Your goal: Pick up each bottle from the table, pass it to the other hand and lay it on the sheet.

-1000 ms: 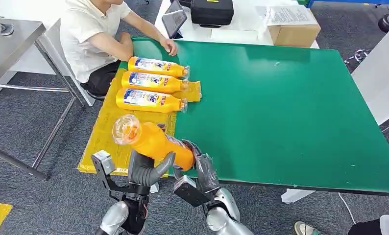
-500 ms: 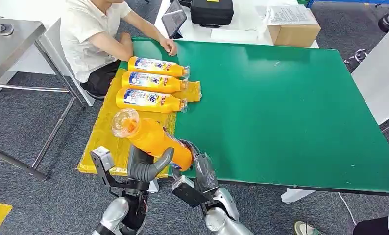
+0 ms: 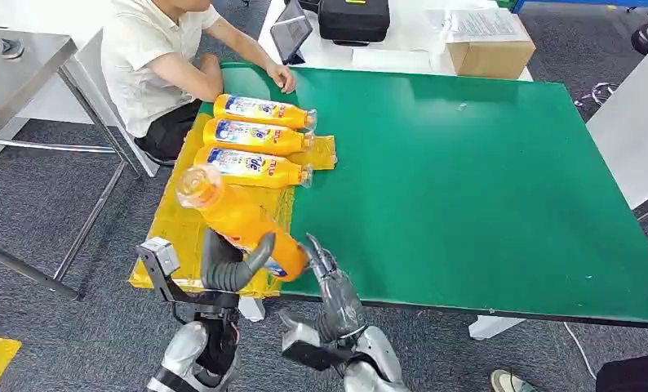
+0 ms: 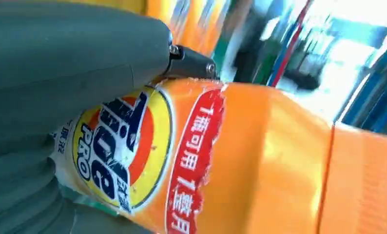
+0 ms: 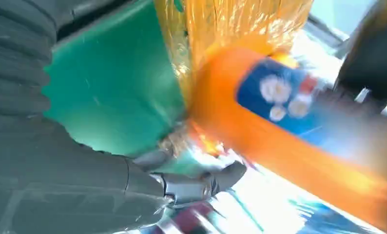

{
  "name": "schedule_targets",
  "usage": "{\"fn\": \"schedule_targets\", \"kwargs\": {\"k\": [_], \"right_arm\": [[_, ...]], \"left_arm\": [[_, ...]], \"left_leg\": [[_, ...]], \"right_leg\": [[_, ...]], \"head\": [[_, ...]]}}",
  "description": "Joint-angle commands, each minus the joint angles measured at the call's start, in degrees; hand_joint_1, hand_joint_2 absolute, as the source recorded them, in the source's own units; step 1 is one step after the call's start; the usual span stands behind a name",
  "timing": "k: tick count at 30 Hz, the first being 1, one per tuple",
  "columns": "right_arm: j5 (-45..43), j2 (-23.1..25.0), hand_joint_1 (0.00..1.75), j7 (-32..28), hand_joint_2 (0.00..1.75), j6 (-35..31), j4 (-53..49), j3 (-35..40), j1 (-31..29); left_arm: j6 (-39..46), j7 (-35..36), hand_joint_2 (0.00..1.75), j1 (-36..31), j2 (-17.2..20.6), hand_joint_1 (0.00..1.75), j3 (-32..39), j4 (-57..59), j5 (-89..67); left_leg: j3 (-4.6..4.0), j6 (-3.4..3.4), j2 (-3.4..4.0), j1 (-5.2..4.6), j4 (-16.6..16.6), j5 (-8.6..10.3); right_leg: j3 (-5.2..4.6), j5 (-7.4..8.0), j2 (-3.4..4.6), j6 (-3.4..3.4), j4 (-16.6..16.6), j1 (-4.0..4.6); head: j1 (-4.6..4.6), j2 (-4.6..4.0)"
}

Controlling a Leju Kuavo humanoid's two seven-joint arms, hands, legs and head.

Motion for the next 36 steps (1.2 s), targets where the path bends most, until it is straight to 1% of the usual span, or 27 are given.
{"fn": "schedule_targets", "kwargs": {"k": [1,2,3,5,6,7,8,9,10,12,13,14,15,16,17,19,25,26,27,28,29,33,34,35,36], "right_arm": [[14.94,3.48,0.00,-0.68,1.75,-0.76,-21.49,-31.31,9.78],[12.16,3.18,0.00,-0.68,1.75,-0.76,-20.82,-33.87,9.46],[10.28,2.56,0.00,-0.68,1.75,-0.76,-21.01,-34.78,9.23],[10.40,2.52,0.00,-0.68,1.75,-0.76,-21.32,-35.39,9.25],[10.56,2.48,0.00,-0.68,1.75,-0.76,-22.18,-36.40,9.32],[10.55,3.27,0.00,-0.68,1.75,-0.76,-23.34,-37.99,9.46],[10.69,3.63,0.00,-0.68,1.75,-0.76,-23.78,-39.03,9.56],[10.03,3.80,0.00,-0.68,1.75,-0.76,-24.35,-39.46,9.54],[9.35,3.80,0.00,-0.68,1.75,-0.76,-24.59,-39.54,9.53],[9.31,3.98,0.00,-0.68,1.75,-0.76,-24.63,-39.70,9.54],[8.37,3.89,0.00,-0.68,1.75,-0.76,-24.16,-39.30,9.52],[8.57,3.76,0.00,-0.68,1.75,-0.76,-23.75,-38.69,9.54],[8.13,3.51,0.00,-0.68,1.75,-0.76,-22.73,-37.76,9.40],[6.94,3.23,0.00,-0.68,1.75,-0.76,-21.79,-36.55,8.95],[6.94,3.23,0.00,-0.68,1.75,-0.76,-21.72,-36.41,8.96],[6.94,3.23,0.00,-0.68,1.75,-0.76,-21.72,-36.41,8.96],[6.94,3.23,0.00,-0.68,1.75,-0.76,-21.72,-36.41,8.96],[6.94,3.23,0.00,-0.68,1.75,-0.76,-21.72,-36.41,8.96],[6.38,3.13,0.00,-0.68,1.75,-0.76,-21.09,-35.42,8.69],[5.52,2.91,0.00,-0.68,1.75,-0.76,-20.45,-34.22,8.40],[4.90,2.96,0.00,-0.68,1.75,-0.76,-19.63,-33.26,8.09],[4.19,2.96,0.00,-0.68,1.75,-0.76,-17.22,-30.26,7.66],[3.58,3.06,0.00,-0.68,1.75,-0.76,-16.95,-29.86,7.70],[3.19,2.96,0.00,-0.68,1.75,-0.76,-16.55,-29.31,7.63],[3.04,3.05,0.00,-0.68,1.75,-0.76,-16.44,-29.18,7.67]], "left_arm": [[8.03,-1.64,1.75,-8.79,3.92,1.75,6.86,7.50,-14.15],[8.30,-1.80,1.75,-9.34,5.39,1.75,5.97,9.75,-19.74],[9.04,-1.35,1.75,-9.62,6.28,1.75,5.13,11.79,-25.13],[8.95,-1.23,1.75,-9.69,6.54,1.75,4.83,12.33,-26.51],[9.57,-1.62,1.75,-9.63,6.75,1.75,4.51,14.18,-29.57],[10.02,-0.30,1.75,-9.74,6.71,1.75,4.25,15.46,-33.94],[8.81,0.13,1.75,-9.52,6.26,1.75,4.77,15.64,-34.15],[5.46,0.64,1.75,-9.15,5.67,1.75,5.75,15.43,-31.67],[3.09,1.07,1.75,-9.01,5.41,1.75,6.20,15.40,-29.87],[2.39,1.20,1.75,-8.96,5.31,1.73,6.25,15.52,-29.47],[2.05,1.79,1.75,-9.57,6.36,1.75,4.77,16.58,-32.02],[4.72,3.91,1.75,-11.22,8.13,1.55,1.67,19.35,-39.80],[6.49,6.94,1.75,-13.03,9.51,1.50,-0.75,22.66,-47.97],[6.53,11.52,1.75,-15.71,10.93,1.55,-3.69,27.21,-56.50],[6.10,11.82,1.75,-16.10,11.32,1.55,-4.27,27.91,-57.54],[6.10,11.82,1.75,-16.10,11.32,1.55,-4.27,27.91,-57.54],[6.10,11.82,1.75,-16.10,11.32,1.55,-4.27,27.91,-57.54],[6.10,11.82,1.75,-16.10,11.32,1.62,-4.27,27.91,-57.54],[3.18,14.65,1.75,-18.46,11.27,1.75,-5.59,31.96,-61.15],[0.85,16.26,1.75,-20.31,11.58,1.75,-7.38,34.88,-64.69],[-1.39,17.37,1.75,-22.06,11.35,1.75,-7.88,37.85,-66.48],[-7.76,17.89,1.75,-27.01,10.28,1.75,-7.63,44.84,-68.23],[-8.57,17.92,1.75,-27.69,10.12,1.12,-7.33,45.69,-68.23],[-10.22,18.32,1.75,-28.69,10.39,0.63,-8.42,46.71,-69.52],[-11.25,18.58,1.75,-29.46,10.62,1.64,-9.07,47.40,-70.39]], "left_leg": [[0.10,-0.11,-0.26,0.02,-0.02,0.01],[0.00,-0.08,-0.27,0.00,-0.03,0.04],[0.20,-0.11,-0.29,0.03,-0.05,0.00],[0.13,-0.03,-0.22,-0.03,-0.10,0.04],[0.25,-0.06,-0.27,0.01,-0.11,0.02],[0.24,-0.05,-0.19,-0.03,-0.11,0.01],[0.11,-0.03,-0.19,-0.06,-0.07,0.03],[0.22,-0.07,-0.23,-0.02,-0.06,-0.01],[0.08,-0.03,-0.15,-0.07,-0.06,0.03],[0.19,-0.08,-0.17,-0.05,-0.05,-0.02],[0.26,-0.10,-0.17,-0.04,-0.04,-0.05],[0.16,-0.06,-0.17,-0.04,-0.05,0.00],[0.29,-0.12,-0.19,0.00,-0.05,-0.06],[0.32,-0.13,-0.18,0.01,-0.09,-0.03],[0.35,-0.13,-0.19,0.00,-0.12,0.00],[0.15,-0.06,-0.16,0.00,-0.06,0.04],[0.25,-0.10,-0.11,0.03,-0.08,0.01],[0.24,-0.10,-0.02,0.05,-0.04,-0.04],[0.11,-0.05,-0.02,0.00,-0.04,0.02],[0.10,-0.05,-0.06,0.01,-0.03,0.02],[0.28,-0.11,-0.10,0.06,-0.04,-0.03],[0.19,-0.08,-0.10,0.04,-0.04,0.02],[0.28,-0.12,-0.07,0.06,-0.05,0.01],[0.26,-0.10,-0.06,0.06,-0.06,0.03],[0.33,-0.14,-0.07,0.08,-0.03,0.00]], "right_leg": [[0.16,-0.10,-0.23,-0.12,0.05,0.02],[0.08,-0.05,-0.25,-0.08,0.04,0.00],[0.27,-0.09,-0.24,-0.12,0.01,0.03],[0.20,-0.03,-0.18,-0.05,-0.05,-0.04],[0.35,-0.05,-0.21,-0.09,-0.08,-0.01],[0.29,-0.04,-0.13,-0.07,-0.07,-0.04],[0.19,-0.02,-0.14,-0.05,-0.03,-0.06],[0.31,-0.07,-0.18,-0.09,-0.04,-0.02],[0.14,-0.02,-0.12,-0.05,-0.02,-0.07],[0.26,-0.08,-0.13,-0.10,-0.02,-0.05],[0.31,-0.11,-0.12,-0.13,-0.01,-0.04],[0.22,-0.05,-0.13,-0.08,-0.04,-0.04],[0.36,-0.11,-0.14,-0.14,-0.05,0.00],[0.37,-0.08,-0.13,-0.15,-0.07,0.01],[0.39,-0.07,-0.14,-0.15,-0.09,0.01],[0.18,-0.02,-0.15,-0.08,-0.05,0.01],[0.26,-0.02,-0.09,-0.13,-0.05,0.04],[0.25,-0.03,0.01,-0.12,-0.01,0.05],[0.10,-0.01,-0.04,-0.06,0.01,0.00],[0.12,-0.02,-0.07,-0.06,0.02,0.01],[0.31,-0.08,-0.09,-0.13,0.01,0.06],[0.26,0.01,-0.04,-0.10,-0.01,0.04],[0.33,0.00,-0.01,-0.14,-0.01,0.06],[0.29,0.03,0.02,-0.13,-0.02,0.06],[0.37,0.00,0.01,-0.16,-0.01,0.09]], "head": [[0.00,0.00],[0.02,0.00],[-0.02,0.00],[0.02,0.00],[0.02,0.00],[0.02,0.00],[0.04,0.00],[0.04,0.00],[0.02,0.00],[0.02,0.00],[0.02,0.00],[0.02,0.00],[0.02,0.00],[0.00,0.00],[0.00,0.00],[0.02,0.00],[0.02,0.00],[0.00,0.00],[0.02,0.00],[0.02,0.00],[0.02,0.00],[0.02,0.00],[0.02,0.00],[0.02,0.00],[0.02,0.00]]}}
